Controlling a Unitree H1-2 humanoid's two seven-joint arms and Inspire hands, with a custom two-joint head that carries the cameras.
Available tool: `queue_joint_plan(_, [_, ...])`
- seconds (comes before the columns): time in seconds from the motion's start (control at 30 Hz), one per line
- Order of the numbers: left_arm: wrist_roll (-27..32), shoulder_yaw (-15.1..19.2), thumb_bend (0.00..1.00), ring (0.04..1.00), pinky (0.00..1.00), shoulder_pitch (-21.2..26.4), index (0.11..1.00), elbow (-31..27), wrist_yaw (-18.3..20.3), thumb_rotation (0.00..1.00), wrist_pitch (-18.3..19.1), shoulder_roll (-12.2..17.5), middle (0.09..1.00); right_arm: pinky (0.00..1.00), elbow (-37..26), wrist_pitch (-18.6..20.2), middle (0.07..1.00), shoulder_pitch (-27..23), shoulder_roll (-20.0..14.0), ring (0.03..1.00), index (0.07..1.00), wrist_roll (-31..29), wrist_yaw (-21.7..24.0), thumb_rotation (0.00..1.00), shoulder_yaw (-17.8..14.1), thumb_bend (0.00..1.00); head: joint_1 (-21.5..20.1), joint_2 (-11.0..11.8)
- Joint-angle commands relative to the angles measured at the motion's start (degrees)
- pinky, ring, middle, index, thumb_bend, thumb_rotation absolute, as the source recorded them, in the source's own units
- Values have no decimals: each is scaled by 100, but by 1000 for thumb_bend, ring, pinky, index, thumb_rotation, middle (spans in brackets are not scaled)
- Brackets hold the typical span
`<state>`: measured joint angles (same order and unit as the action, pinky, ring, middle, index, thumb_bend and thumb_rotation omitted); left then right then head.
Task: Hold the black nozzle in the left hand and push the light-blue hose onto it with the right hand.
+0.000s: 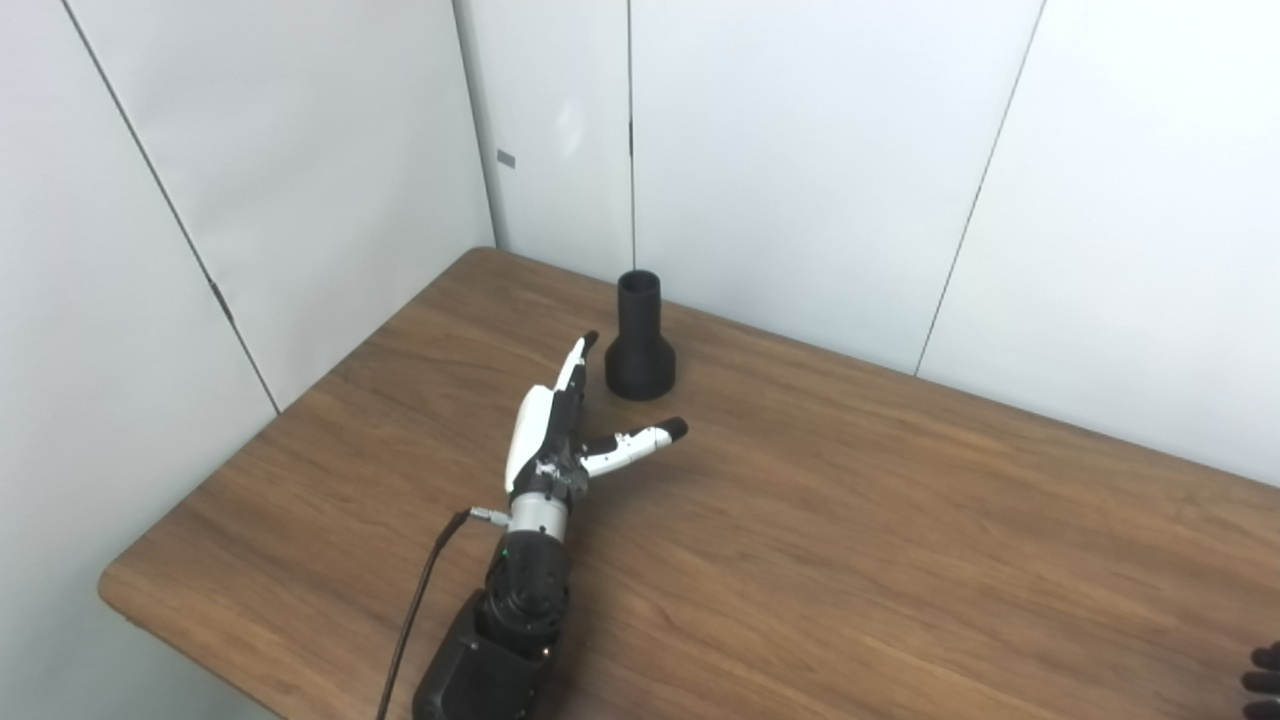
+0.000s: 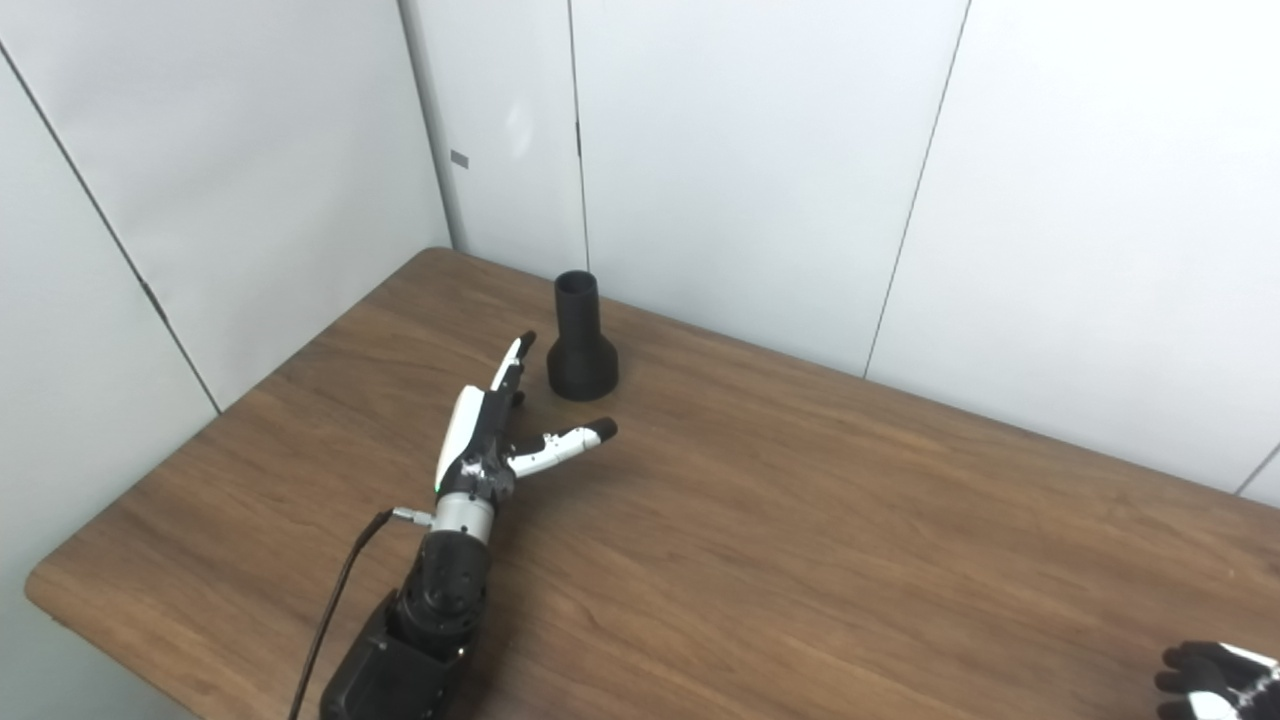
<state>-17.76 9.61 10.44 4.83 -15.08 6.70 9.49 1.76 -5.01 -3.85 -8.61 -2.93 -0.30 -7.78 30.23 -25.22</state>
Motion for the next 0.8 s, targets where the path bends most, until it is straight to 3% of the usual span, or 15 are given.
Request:
queue_joint_plan(0.0, [54,60,1000,991,920,251,1000,-40,-97,388,-66,70,1000,406,-170,-221,559,-161,-49,531,518,-67,14,524,-52,555,2,-8])
queue_joint_plan(0.37, [137,62,1000,992,929,463,1000,160,-54,344,49,155,1000,397,-150,-209,559,-157,-40,528,520,-72,15,514,-41,564,-21,1])
queue_joint_plan(0.77, [17,-71,1000,948,872,697,1000,561,-59,312,166,309,997,380,-185,-236,544,-134,-41,509,507,-10,4,535,-15,601,-60,-15])
